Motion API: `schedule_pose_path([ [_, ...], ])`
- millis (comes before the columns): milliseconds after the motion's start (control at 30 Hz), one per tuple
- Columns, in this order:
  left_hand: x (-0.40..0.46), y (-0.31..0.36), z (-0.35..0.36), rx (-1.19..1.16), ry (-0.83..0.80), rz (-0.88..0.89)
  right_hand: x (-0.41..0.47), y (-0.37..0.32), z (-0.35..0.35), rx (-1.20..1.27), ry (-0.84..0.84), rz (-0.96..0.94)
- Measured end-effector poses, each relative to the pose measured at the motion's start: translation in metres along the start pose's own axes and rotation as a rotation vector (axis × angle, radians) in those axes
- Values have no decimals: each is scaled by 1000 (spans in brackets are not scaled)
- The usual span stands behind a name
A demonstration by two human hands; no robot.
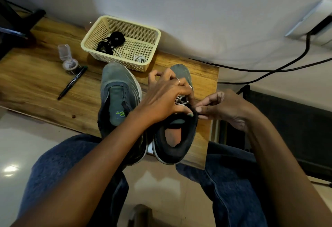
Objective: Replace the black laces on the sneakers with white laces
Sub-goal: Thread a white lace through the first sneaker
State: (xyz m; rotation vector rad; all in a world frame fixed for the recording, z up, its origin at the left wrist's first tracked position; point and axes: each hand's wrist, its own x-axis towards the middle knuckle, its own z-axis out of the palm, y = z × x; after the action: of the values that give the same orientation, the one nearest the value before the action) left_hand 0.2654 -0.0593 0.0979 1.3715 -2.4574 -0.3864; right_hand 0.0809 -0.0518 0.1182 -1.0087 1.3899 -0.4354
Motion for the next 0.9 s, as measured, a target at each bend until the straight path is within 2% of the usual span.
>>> schedule_pose_path([
  [233, 0, 1, 0, -30, -23, -32, 3, 3, 1, -44, -1, -26],
  [467, 0, 1, 1, -23, -34, 16, 4, 4, 3, -96, 9, -49],
  [900, 0, 0, -1, 0, -50, 11, 1, 4, 3, -82, 14, -48],
])
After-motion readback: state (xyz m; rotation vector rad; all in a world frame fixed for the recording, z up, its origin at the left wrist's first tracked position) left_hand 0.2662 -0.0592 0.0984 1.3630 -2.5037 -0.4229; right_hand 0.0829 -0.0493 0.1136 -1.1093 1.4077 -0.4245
